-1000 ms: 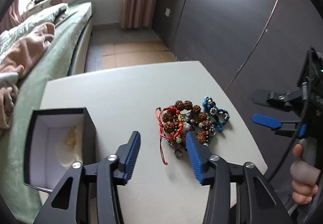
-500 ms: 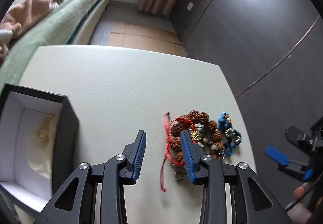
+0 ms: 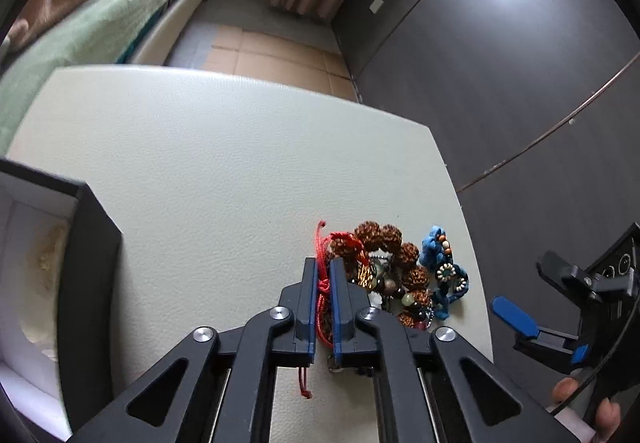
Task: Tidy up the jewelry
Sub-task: 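Carry the red-string bracelet into the box with the left tool while the right tool grasps the blue bracelet, then lower the blue bracelet into the box and open the right tool, then grasp the brown bead bracelet with the right tool while the left tool grasps the green bead bracelet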
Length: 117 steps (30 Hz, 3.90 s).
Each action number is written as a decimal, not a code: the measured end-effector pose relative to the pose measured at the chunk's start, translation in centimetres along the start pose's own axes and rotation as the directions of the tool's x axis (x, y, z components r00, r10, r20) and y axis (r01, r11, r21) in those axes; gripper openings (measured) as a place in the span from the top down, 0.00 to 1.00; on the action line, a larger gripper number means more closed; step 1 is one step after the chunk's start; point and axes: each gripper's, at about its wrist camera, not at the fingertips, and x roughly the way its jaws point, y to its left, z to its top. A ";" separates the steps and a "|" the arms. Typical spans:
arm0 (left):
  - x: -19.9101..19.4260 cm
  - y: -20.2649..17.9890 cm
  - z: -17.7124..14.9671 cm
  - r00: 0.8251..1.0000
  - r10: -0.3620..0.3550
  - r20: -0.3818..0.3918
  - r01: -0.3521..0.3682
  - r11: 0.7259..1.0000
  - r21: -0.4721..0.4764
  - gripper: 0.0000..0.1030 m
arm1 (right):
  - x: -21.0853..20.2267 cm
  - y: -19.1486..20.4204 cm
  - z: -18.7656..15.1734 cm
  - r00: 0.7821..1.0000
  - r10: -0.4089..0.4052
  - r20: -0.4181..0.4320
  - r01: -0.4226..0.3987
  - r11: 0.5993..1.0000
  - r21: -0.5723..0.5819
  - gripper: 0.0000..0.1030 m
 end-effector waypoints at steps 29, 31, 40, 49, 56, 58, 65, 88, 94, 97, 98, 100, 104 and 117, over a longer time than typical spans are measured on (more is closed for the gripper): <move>-11.1 1.2 1.0 0.987 -0.043 0.157 0.042 0.999 0.012 0.95 | 4.3 4.4 -0.1 0.985 -0.171 0.037 0.175 0.956 -0.234 0.91; -12.0 1.6 1.1 0.985 -0.037 0.170 0.036 0.999 0.008 0.95 | 3.9 4.8 -0.2 0.990 -0.136 0.042 0.142 0.963 -0.230 0.91; -16.1 4.0 1.2 0.972 0.005 0.235 -0.001 1.000 -0.019 0.95 | 3.7 9.2 -2.0 0.997 0.067 0.027 -0.057 0.960 -0.275 0.90; -16.7 6.8 1.2 0.971 0.078 0.228 -0.062 0.995 -0.076 0.93 | 5.9 13.4 -4.4 0.988 0.150 -0.039 -0.154 0.934 -0.322 0.90; -17.7 9.2 0.3 0.965 0.104 0.241 -0.070 0.987 -0.144 0.24 | 8.2 16.1 -6.6 0.971 0.202 -0.127 -0.235 0.906 -0.353 0.90; -18.3 9.9 0.0 0.958 0.121 0.261 -0.081 0.984 -0.159 0.24 | 8.8 16.7 -7.2 0.966 0.211 -0.151 -0.252 0.900 -0.356 0.90; -19.6 12.3 -1.4 0.952 0.163 0.258 -0.112 0.973 -0.204 0.24 | 10.5 18.5 -9.2 0.951 0.217 -0.222 -0.290 0.874 -0.390 0.90; -19.9 11.0 -2.5 0.939 0.174 0.297 -0.135 0.980 -0.148 0.24 | 8.5 17.1 -8.4 0.986 0.023 -0.165 -0.099 0.878 -0.468 0.07; -19.2 8.2 -2.4 0.938 0.177 0.299 -0.164 0.984 -0.068 0.24 | 5.4 15.1 -7.1 0.995 0.041 -0.091 -0.079 0.879 -0.471 0.07; -18.4 7.2 -2.2 0.947 0.152 0.283 -0.146 0.988 -0.040 0.23 | 4.6 13.7 -6.5 0.997 0.021 -0.080 -0.055 0.892 -0.449 0.07; -18.0 6.8 -2.0 0.953 0.138 0.271 -0.136 0.990 -0.027 0.22 | 4.2 13.0 -6.2 0.997 0.016 -0.075 -0.047 0.898 -0.437 0.07; -17.2 6.0 -1.8 0.962 0.115 0.249 -0.118 0.993 -0.004 0.16 | 3.4 12.1 -5.7 0.998 0.005 -0.063 -0.032 0.906 -0.423 0.07; -15.9 4.3 -1.7 0.970 0.096 0.224 -0.104 0.994 0.022 0.11 | 2.4 10.4 -5.0 0.999 0.000 -0.046 -0.018 0.921 -0.388 0.00; -9.9 -1.6 -2.4 0.994 0.040 0.099 -0.052 0.990 0.127 0.11 | -0.2 6.0 -3.1 1.000 0.013 -0.011 -0.016 0.965 -0.262 0.00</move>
